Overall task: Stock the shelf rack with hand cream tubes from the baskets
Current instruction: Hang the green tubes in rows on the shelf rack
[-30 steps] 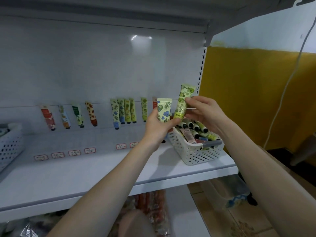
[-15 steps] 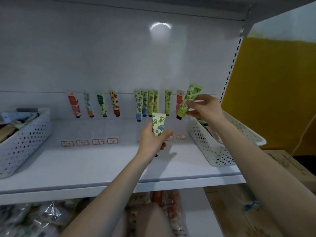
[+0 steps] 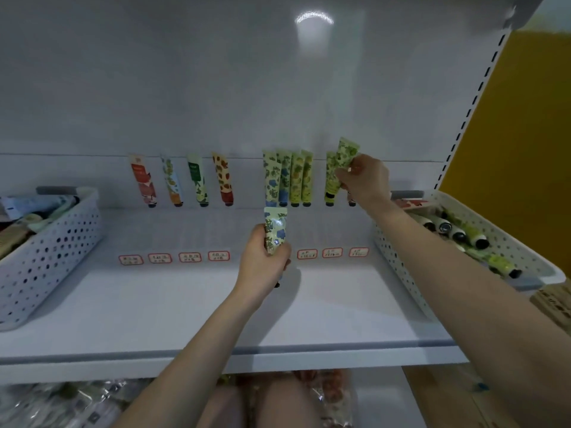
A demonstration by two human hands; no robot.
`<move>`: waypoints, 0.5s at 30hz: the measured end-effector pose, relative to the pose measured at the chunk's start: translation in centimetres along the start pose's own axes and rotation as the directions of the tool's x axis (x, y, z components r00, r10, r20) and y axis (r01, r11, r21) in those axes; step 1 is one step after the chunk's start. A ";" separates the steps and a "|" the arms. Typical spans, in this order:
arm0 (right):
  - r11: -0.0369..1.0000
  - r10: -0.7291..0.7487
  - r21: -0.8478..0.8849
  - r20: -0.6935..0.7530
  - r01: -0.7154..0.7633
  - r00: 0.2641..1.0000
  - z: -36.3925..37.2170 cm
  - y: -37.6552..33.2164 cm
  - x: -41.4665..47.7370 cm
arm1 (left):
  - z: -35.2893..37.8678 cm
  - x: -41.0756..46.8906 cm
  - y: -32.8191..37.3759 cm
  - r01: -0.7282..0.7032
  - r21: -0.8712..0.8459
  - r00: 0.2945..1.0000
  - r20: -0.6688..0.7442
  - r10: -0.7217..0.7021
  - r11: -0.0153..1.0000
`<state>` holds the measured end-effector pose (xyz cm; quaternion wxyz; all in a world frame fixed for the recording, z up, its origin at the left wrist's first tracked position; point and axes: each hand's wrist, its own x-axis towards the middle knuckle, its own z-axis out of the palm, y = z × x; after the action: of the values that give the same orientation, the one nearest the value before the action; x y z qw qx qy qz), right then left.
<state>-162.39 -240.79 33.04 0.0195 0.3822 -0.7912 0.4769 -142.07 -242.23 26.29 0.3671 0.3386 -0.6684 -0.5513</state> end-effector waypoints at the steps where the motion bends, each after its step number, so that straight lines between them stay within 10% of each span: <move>1: 1.000 -0.008 0.003 0.013 0.008 1.000 0.4 -0.1 0.0 | 0.0 0.1 0.0 -0.004 -0.001 1.000 0.002 0.004 1.000; 15: 0.986 -0.021 -0.162 0.105 0.038 0.994 4.8 0.7 1.1 | -0.4 0.7 0.1 -0.013 -0.030 1.000 -0.008 0.012 0.999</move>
<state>-161.96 -244.97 30.35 0.0171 0.4148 -0.8220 0.3899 -142.06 -242.96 26.56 0.3779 0.3310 -0.6609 -0.5576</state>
